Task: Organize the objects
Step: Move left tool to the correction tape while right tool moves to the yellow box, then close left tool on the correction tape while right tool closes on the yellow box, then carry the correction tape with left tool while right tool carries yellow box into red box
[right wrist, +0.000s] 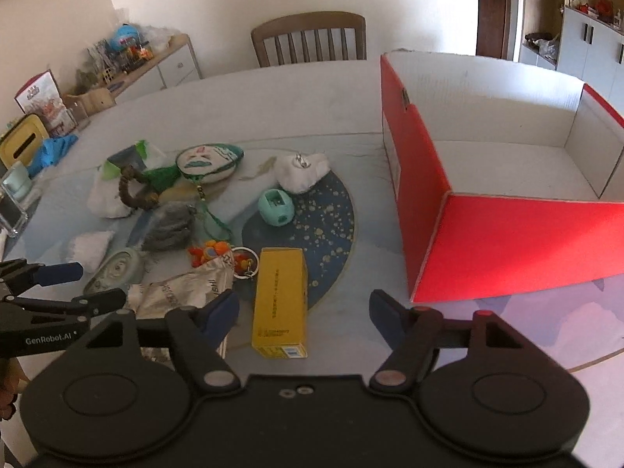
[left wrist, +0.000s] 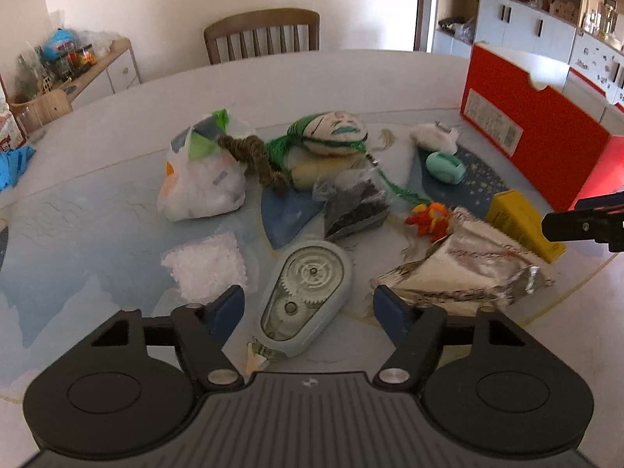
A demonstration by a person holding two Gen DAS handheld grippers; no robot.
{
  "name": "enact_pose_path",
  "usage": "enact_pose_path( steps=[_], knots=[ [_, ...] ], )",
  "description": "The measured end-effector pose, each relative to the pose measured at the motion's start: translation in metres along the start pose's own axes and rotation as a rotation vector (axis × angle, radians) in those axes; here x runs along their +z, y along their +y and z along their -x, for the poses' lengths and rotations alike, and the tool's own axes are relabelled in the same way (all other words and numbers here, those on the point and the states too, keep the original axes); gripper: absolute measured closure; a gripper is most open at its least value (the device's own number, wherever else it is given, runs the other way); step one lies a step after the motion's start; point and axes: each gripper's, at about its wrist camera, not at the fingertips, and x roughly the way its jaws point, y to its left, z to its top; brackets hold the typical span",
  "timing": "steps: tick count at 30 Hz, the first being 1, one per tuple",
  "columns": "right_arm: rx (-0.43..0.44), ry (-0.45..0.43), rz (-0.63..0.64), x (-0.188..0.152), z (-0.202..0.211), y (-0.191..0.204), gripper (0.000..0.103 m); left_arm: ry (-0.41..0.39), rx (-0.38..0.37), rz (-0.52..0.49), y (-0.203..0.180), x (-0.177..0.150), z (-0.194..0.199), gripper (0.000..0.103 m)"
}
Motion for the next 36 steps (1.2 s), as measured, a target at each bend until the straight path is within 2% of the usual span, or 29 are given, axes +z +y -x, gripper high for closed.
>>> enact_pose_path(
  steps=[4, 8, 19, 22, 27, 36],
  knots=[
    [-0.006, 0.021, 0.001, 0.001, -0.009, 0.002, 0.035, 0.025, -0.015, -0.008, 0.005, 0.001, -0.009, 0.041],
    [-0.011, 0.041, -0.001, 0.003, -0.017, 0.005, 0.043, 0.030, -0.028, -0.019, 0.005, 0.002, -0.014, 0.042],
    [-0.002, 0.067, 0.015, 0.005, -0.029, 0.018, 0.074, 0.021, -0.063, -0.024, 0.008, 0.006, -0.018, 0.050],
    [-0.010, 0.066, 0.005, 0.006, -0.027, 0.018, 0.075, 0.017, -0.079, -0.018, 0.008, 0.007, -0.016, 0.056],
    [-0.036, 0.070, -0.013, 0.006, -0.021, 0.018, 0.075, 0.001, -0.102, -0.019, 0.009, 0.007, -0.012, 0.057],
    [-0.005, 0.019, -0.058, 0.010, 0.021, 0.017, 0.075, -0.039, -0.139, -0.005, 0.012, 0.016, 0.010, 0.057]
  ],
)
